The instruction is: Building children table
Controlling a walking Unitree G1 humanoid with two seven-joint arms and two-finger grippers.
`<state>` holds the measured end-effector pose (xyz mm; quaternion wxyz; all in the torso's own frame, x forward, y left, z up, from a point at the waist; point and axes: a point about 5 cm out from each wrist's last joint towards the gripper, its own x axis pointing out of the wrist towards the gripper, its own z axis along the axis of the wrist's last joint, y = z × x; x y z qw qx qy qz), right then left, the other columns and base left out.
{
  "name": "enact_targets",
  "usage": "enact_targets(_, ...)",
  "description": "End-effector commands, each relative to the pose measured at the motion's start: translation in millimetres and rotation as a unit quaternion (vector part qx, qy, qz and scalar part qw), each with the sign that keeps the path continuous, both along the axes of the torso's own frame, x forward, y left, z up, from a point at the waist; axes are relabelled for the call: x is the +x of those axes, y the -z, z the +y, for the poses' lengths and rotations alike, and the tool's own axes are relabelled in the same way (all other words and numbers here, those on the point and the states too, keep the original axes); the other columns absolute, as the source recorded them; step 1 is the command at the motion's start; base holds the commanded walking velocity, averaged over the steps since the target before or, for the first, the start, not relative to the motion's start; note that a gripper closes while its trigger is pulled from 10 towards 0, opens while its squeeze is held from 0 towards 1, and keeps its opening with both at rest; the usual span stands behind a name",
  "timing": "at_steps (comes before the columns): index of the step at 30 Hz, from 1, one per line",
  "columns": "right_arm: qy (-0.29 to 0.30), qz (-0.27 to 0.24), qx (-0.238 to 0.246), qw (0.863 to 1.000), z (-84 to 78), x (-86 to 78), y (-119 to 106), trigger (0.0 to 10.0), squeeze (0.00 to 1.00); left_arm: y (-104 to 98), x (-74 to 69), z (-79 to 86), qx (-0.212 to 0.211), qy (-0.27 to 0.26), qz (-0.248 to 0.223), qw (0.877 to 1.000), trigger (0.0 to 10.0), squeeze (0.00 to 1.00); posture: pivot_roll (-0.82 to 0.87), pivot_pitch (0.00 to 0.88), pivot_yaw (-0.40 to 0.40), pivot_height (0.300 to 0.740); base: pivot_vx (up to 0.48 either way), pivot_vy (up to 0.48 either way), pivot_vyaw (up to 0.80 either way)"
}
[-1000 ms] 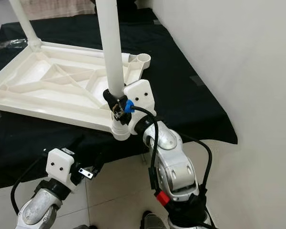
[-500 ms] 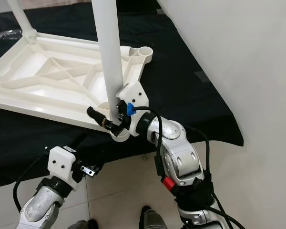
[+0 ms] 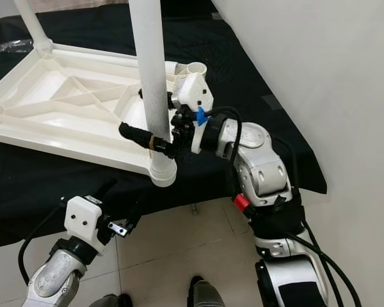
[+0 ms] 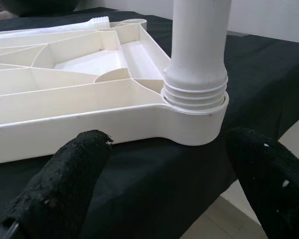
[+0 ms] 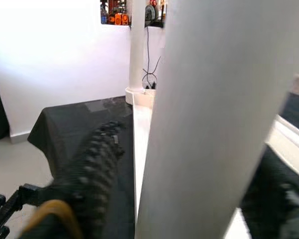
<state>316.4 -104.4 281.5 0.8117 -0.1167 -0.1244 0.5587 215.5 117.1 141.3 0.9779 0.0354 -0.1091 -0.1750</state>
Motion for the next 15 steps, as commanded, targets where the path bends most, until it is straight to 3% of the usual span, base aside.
enact_targets(1,-0.017,-0.001,0.002,1.000,-5.1,-2.0,0.1,0.0,0.00,4.3,-2.4,0.7,0.001,0.002,0.011,1.000,10.0,0.00,-0.01,0.226,-0.025,0.740,0.000,0.000,0.00)
enact_targets(9,-0.047,0.019,-0.011,0.999,-17.4,-6.0,6.8,0.0,0.00,4.3,-2.7,0.8,-0.001,0.002,0.012,1.000,10.0,0.00,-0.01,0.236,-0.022,0.740,0.000,0.000,0.00)
enact_targets(11,-0.047,0.026,-0.007,0.999,-15.8,-8.1,10.0,0.0,0.00,3.9,-2.6,0.9,-0.001,0.002,0.011,1.000,10.0,0.00,-0.02,0.246,-0.023,0.740,0.000,0.000,0.00)
enact_targets(13,-0.006,0.066,0.002,0.998,-2.1,-14.0,35.6,0.0,0.00,2.9,-2.9,1.5,-0.001,0.002,0.011,1.000,10.0,0.00,-0.03,0.253,-0.028,0.740,0.000,0.000,0.00)
enact_targets(15,0.018,0.083,0.006,0.996,3.3,-16.1,46.1,0.0,0.00,2.5,-3.0,1.8,-0.002,0.002,0.010,1.000,10.0,0.00,-0.04,0.257,-0.029,0.740,0.000,0.000,0.00)
